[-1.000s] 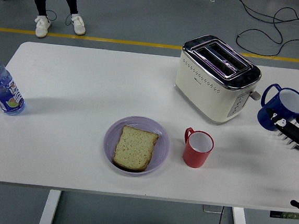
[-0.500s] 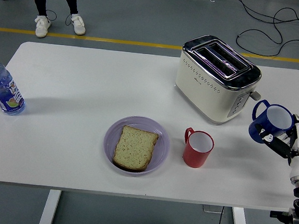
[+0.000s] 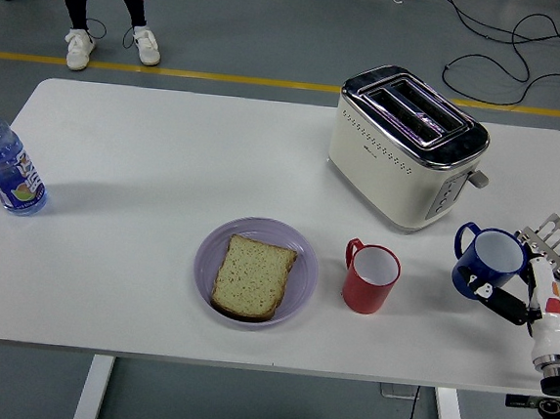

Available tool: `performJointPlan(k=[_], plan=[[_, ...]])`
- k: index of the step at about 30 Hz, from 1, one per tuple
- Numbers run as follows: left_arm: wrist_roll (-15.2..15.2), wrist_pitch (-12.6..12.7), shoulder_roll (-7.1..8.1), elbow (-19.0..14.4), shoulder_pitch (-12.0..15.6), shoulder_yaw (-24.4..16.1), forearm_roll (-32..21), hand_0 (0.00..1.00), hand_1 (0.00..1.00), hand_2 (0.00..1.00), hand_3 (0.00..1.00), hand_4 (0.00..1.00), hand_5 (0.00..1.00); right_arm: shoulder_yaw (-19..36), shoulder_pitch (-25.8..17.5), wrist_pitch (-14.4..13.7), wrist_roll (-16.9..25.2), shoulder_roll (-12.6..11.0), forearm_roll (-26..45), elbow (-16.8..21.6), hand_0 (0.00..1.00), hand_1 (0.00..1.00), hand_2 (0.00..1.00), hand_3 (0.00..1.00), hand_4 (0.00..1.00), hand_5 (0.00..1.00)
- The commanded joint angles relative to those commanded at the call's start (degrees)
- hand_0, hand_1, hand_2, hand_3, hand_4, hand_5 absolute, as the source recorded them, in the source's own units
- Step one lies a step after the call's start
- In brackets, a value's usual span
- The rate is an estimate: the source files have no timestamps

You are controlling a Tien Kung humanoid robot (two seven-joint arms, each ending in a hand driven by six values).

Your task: Pick up the cup,pour liquid into bread,place the cup on the desk

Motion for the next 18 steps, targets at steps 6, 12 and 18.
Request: performJointPlan(k=[6, 12, 18], plan=[[0.1, 0.0, -0.16, 0.0, 0.7, -0.8, 0.7, 0.657, 0.695, 0.716, 0.609, 0.344, 0.937, -0.7, 0.3, 0.4, -0.2, 0.6, 0.2, -1.9, 0.376, 0.353, 0.515, 0.548, 0.600, 0.029], [0.1, -0.1, -0.15, 0.0, 0.9, -0.5, 0.8, 0.657, 0.695, 0.715, 0.610, 0.343, 0.936, -1.0, 0.8, 0.8, -0.7, 1.0, 0.1, -3.2, 0.379, 0.370, 0.522, 0.550, 0.606, 0.035], [0.1, -0.2, -0.05, 0.0, 1.1, -0.1, 0.6, 0.658, 0.694, 0.715, 0.609, 0.343, 0.936, -1.6, 0.8, 1.0, -1.1, 1.0, 0.1, -4.3, 0.386, 0.380, 0.530, 0.552, 0.610, 0.042]])
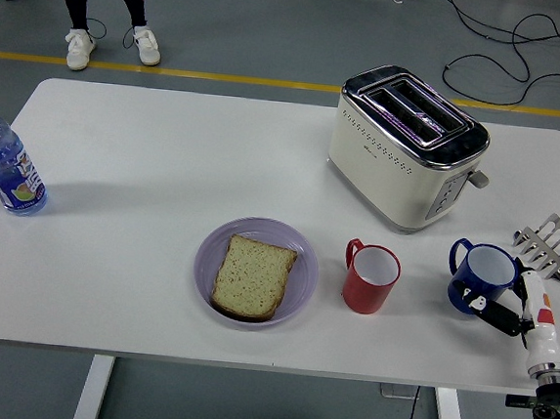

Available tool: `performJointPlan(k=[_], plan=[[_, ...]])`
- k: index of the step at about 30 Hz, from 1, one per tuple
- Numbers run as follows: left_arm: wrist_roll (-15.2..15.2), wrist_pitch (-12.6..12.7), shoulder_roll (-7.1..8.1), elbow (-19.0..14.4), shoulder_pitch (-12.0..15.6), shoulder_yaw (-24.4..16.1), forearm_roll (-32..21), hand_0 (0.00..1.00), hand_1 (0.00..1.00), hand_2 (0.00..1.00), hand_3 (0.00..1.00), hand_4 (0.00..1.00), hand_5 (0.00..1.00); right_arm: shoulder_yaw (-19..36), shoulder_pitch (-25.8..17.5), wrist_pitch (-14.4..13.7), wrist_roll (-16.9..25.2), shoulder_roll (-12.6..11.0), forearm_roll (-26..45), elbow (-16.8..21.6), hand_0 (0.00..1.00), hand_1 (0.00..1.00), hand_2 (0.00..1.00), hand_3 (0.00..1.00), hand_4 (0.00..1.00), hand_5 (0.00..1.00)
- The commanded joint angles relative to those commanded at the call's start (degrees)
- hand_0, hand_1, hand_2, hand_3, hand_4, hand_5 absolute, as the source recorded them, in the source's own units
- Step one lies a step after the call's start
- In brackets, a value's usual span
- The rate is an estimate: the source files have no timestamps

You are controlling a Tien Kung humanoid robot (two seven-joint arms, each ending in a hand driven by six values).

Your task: Pick up the cup,pour liquid into bread,place the cup on the desk

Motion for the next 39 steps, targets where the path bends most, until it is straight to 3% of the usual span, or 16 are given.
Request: performJointPlan(k=[10, 17, 28, 29, 34, 35, 39], plan=[[0.0, 0.0, -0.06, 0.0, 0.0, 0.1, 0.0, 0.658, 0.694, 0.715, 0.609, 0.343, 0.936, -0.6, 0.7, 0.4, -0.6, 0.5, -0.5, -0.8, 0.388, 0.383, 0.534, 0.555, 0.615, 0.048], [0.0, 0.0, -0.01, 0.0, -0.1, 0.5, -0.2, 0.658, 0.693, 0.715, 0.609, 0.342, 0.935, -0.4, 0.7, 0.8, -1.5, 0.7, -1.4, -1.1, 0.459, 0.408, 0.557, 0.581, 0.656, 0.072], [0.1, 0.0, -0.05, 0.0, -0.2, 0.5, -0.1, 0.657, 0.693, 0.715, 0.608, 0.343, 0.936, -0.2, 0.6, 0.7, -1.9, 0.8, -2.4, -1.3, 0.493, 0.433, 0.570, 0.605, 0.689, 0.087], [0.1, 0.0, -0.05, 0.0, -0.2, 0.5, -0.1, 0.656, 0.693, 0.714, 0.608, 0.343, 0.936, -0.2, 0.6, 0.7, -2.0, 0.8, -2.4, -1.4, 0.518, 0.454, 0.605, 0.689, 0.754, 0.107], [0.1, 0.0, -0.09, 0.0, -0.4, 0.3, -0.1, 0.656, 0.693, 0.714, 0.608, 0.343, 0.936, 0.0, 0.7, 0.6, -2.4, 0.8, -3.1, -1.3, 0.518, 0.454, 0.605, 0.689, 0.754, 0.107], [0.1, 0.1, -0.09, 0.0, -0.5, 0.3, -0.2, 0.657, 0.693, 0.714, 0.608, 0.343, 0.936, 0.0, 0.8, 0.6, -2.4, 0.8, -3.2, -1.3, 0.538, 0.475, 0.632, 0.748, 0.819, 0.094], [0.1, 0.1, -0.11, 0.0, -0.6, 0.3, -0.3, 0.657, 0.693, 0.714, 0.608, 0.343, 0.936, 0.0, 0.8, 0.7, -2.8, 0.7, -3.7, -1.3, 0.538, 0.475, 0.632, 0.748, 0.819, 0.094]])
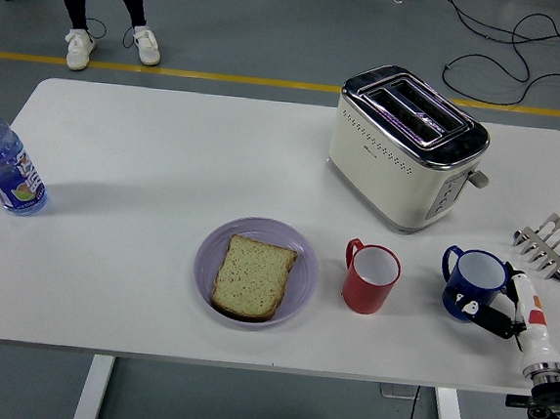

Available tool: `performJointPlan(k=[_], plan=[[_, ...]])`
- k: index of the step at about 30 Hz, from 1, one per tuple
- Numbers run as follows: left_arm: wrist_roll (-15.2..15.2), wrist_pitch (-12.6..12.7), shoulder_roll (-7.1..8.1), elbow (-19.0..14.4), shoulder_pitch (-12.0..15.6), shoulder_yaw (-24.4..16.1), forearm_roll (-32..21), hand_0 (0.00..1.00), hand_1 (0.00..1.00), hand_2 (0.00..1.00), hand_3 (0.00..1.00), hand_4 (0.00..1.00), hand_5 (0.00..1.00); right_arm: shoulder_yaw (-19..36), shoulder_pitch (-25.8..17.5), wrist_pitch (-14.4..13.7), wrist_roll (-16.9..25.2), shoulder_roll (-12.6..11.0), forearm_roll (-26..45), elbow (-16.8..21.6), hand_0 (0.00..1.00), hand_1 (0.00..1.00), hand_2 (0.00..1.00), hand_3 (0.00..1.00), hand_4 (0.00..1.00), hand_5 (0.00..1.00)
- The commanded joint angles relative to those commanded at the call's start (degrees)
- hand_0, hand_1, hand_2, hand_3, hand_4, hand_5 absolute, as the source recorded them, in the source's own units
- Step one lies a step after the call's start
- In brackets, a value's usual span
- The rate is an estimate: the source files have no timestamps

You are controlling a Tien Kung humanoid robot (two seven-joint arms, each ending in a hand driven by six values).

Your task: Pick up the cup,pour liquid into bread,place the cup on the desk

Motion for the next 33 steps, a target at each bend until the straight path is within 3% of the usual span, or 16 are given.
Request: performJointPlan(k=[1, 2, 12, 13, 31, 32, 33], plan=[[0.0, 0.0, -0.01, 0.0, 0.0, 0.0, -0.1, 0.657, 0.693, 0.714, 0.608, 0.343, 0.936, 0.0, 0.0, 0.0, -0.1, 0.0, -0.1, 0.0, 0.538, 0.475, 0.632, 0.748, 0.819, 0.094], [0.0, 0.0, -0.01, 0.0, 0.0, 0.0, 0.0, 0.657, 0.693, 0.714, 0.608, 0.343, 0.936, 0.1, 0.0, 0.1, -0.2, 0.0, -0.2, 0.0, 0.566, 0.499, 0.688, 0.822, 0.865, 0.096], [0.0, 0.0, 0.03, 0.0, -0.2, 0.5, -0.5, 0.656, 0.693, 0.714, 0.608, 0.343, 0.936, 0.5, -0.3, 0.3, -0.5, 0.2, -1.2, 0.3, 0.582, 0.520, 0.730, 0.865, 0.871, 0.087], [0.0, 0.0, 0.03, 0.0, -0.2, 0.4, -0.5, 0.657, 0.693, 0.714, 0.608, 0.342, 0.936, 0.6, -0.3, 0.2, -0.5, 0.2, -1.2, 0.4, 0.604, 0.551, 0.771, 0.927, 0.879, 0.073], [0.0, 0.0, -0.01, 0.0, -0.2, 0.6, -0.5, 0.658, 0.693, 0.714, 0.608, 0.343, 0.936, 1.1, -1.4, -0.4, -0.1, 0.3, -2.4, 1.2, 0.626, 0.574, 0.811, 0.972, 0.911, 0.031], [0.0, 0.0, -0.01, 0.0, -0.2, 0.7, -0.5, 0.657, 0.693, 0.714, 0.608, 0.343, 0.936, 1.2, -1.4, -0.3, 0.0, 0.3, -2.4, 1.2, 0.705, 0.646, 0.864, 0.987, 0.911, 0.022], [0.0, 0.0, 0.00, 0.0, -0.2, 0.7, -0.6, 0.657, 0.693, 0.714, 0.608, 0.343, 0.936, 1.2, -1.5, -0.2, 0.0, 0.3, -2.4, 1.3, 0.705, 0.646, 0.864, 0.987, 0.911, 0.022]])
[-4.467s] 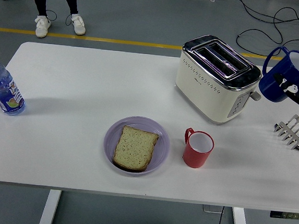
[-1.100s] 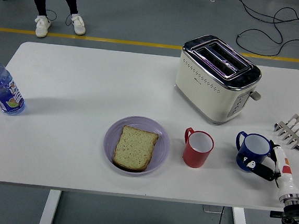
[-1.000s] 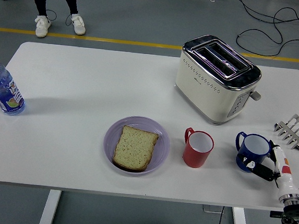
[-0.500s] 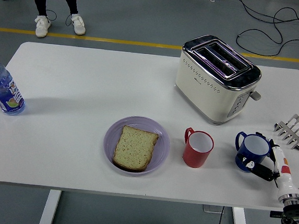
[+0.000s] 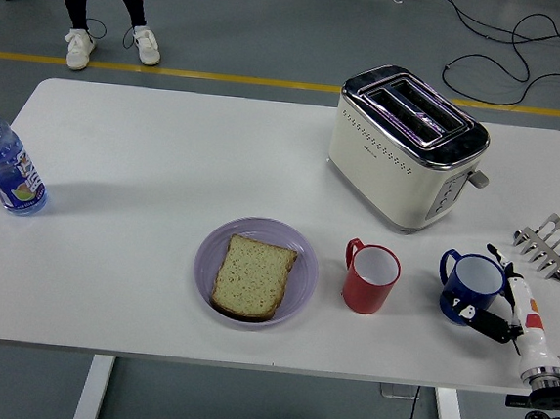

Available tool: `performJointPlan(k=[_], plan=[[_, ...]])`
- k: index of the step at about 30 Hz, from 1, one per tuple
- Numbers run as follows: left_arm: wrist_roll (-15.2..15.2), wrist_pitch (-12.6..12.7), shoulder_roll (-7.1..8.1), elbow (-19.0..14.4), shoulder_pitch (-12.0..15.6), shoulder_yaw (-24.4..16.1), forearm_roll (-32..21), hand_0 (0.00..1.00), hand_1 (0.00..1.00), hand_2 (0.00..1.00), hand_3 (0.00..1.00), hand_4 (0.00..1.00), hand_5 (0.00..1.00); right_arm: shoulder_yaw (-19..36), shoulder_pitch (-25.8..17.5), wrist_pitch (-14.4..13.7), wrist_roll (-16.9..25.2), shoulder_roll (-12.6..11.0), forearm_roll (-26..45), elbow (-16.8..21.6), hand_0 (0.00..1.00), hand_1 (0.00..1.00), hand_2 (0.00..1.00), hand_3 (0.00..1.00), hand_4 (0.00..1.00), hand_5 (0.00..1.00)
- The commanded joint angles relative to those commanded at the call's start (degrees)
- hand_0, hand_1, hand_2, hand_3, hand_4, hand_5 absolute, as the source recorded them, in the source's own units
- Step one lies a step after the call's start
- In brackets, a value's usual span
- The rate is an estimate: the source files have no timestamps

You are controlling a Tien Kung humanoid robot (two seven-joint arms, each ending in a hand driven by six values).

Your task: Pick up the cup,pour liquid into bread,place the cup on the desk

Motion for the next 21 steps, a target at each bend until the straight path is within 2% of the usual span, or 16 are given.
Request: performJointPlan(k=[4, 5, 10, 11, 16, 17, 21], plan=[[0.0, 0.0, 0.02, 0.0, -0.1, 0.2, -0.1, 0.657, 0.693, 0.714, 0.608, 0.343, 0.936, 0.2, -0.1, 0.2, 0.1, 0.0, 0.0, 0.3, 0.705, 0.646, 0.864, 0.987, 0.911, 0.022], [0.0, 0.0, 0.02, 0.0, -0.1, 0.2, -0.1, 0.657, 0.693, 0.714, 0.608, 0.343, 0.937, 0.2, -0.1, 0.2, 0.1, 0.0, 0.0, 0.4, 0.805, 0.743, 0.905, 0.998, 0.929, 0.011], [0.0, 0.0, 0.00, 0.0, -0.1, 0.4, -0.3, 0.657, 0.693, 0.714, 0.608, 0.343, 0.937, 0.3, -0.2, 0.3, 0.1, 0.0, 0.0, 0.5, 0.805, 0.743, 0.905, 0.998, 0.929, 0.011], [0.0, 0.0, 0.00, 0.0, -0.1, 0.4, -0.2, 0.656, 0.693, 0.713, 0.608, 0.342, 0.936, 0.3, -0.3, 0.4, 0.1, 0.0, -0.1, 0.6, 0.853, 0.794, 0.934, 0.998, 0.927, 0.003], [0.0, 0.0, 0.02, 0.0, -0.2, 0.5, -0.3, 0.656, 0.693, 0.713, 0.608, 0.342, 0.936, 0.6, -0.4, 0.6, -0.4, -0.1, -0.5, 0.8, 0.853, 0.794, 0.934, 0.998, 0.927, 0.003], [0.0, 0.0, 0.03, 0.0, -0.2, 0.6, -0.3, 0.657, 0.693, 0.713, 0.608, 0.342, 0.936, 0.6, -0.4, 0.7, -0.5, -0.1, -0.6, 0.8, 0.893, 0.835, 0.959, 0.998, 0.931, 0.002], [0.0, 0.0, 0.04, 0.0, -0.3, 0.4, -0.1, 0.657, 0.693, 0.713, 0.608, 0.342, 0.936, 0.9, -0.6, 0.5, -0.5, -0.2, -0.9, 1.2, 0.893, 0.835, 0.959, 0.998, 0.931, 0.002]])
